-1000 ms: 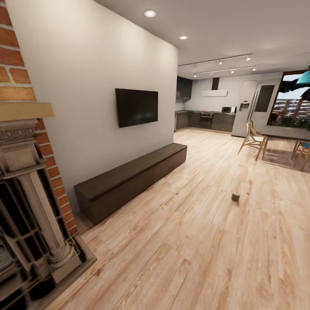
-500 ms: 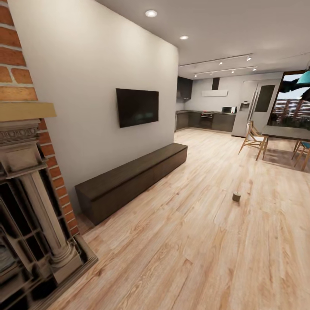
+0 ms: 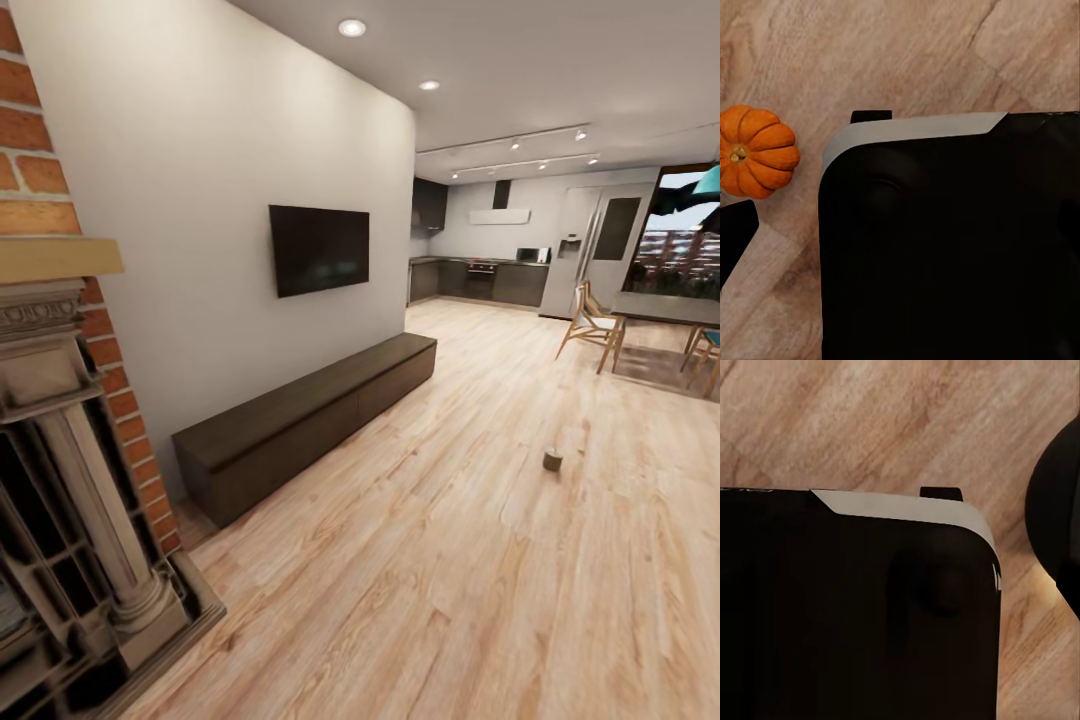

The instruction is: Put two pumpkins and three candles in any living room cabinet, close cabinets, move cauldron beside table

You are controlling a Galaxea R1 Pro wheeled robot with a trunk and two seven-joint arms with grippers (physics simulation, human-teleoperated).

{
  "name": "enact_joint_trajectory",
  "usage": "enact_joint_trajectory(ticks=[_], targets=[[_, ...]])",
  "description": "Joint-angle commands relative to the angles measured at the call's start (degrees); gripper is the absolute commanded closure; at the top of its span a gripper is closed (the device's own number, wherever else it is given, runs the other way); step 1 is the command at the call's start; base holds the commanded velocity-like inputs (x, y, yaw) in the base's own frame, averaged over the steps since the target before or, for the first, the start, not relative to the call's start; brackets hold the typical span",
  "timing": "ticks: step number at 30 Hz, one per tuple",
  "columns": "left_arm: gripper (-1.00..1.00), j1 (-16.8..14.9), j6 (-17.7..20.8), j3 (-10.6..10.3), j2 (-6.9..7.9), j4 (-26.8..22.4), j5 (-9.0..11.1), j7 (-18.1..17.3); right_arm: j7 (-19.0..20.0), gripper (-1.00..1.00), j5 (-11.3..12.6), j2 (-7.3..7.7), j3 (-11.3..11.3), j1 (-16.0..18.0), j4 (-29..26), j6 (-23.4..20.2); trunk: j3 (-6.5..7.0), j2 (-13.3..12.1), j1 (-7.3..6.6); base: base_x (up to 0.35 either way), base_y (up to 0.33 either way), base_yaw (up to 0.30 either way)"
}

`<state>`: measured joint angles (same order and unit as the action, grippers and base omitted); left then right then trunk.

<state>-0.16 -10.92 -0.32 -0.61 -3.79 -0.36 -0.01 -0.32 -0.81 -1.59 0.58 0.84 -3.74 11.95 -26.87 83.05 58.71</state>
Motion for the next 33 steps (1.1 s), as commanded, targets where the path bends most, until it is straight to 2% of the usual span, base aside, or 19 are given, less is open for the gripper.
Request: enact_joint_trajectory(ticks=[1, 33], targets=[[-1.00, -0.02, -0.16, -0.03, 0.00, 0.01, -0.05, 0.00, -0.03, -1.00, -0.07, 0.00, 0.04, 0.03, 0.05, 0.18, -0.05, 0.02, 0.02, 0.211, 0.001, 0.000], [-1.00, -0.02, -0.16, -0.03, 0.00, 0.01, -0.08, 0.01, 0.05, -1.00, -0.11, 0.00, 0.04, 0.03, 0.05, 0.18, -0.05, 0.02, 0.02, 0.157, 0.000, 0.000]])
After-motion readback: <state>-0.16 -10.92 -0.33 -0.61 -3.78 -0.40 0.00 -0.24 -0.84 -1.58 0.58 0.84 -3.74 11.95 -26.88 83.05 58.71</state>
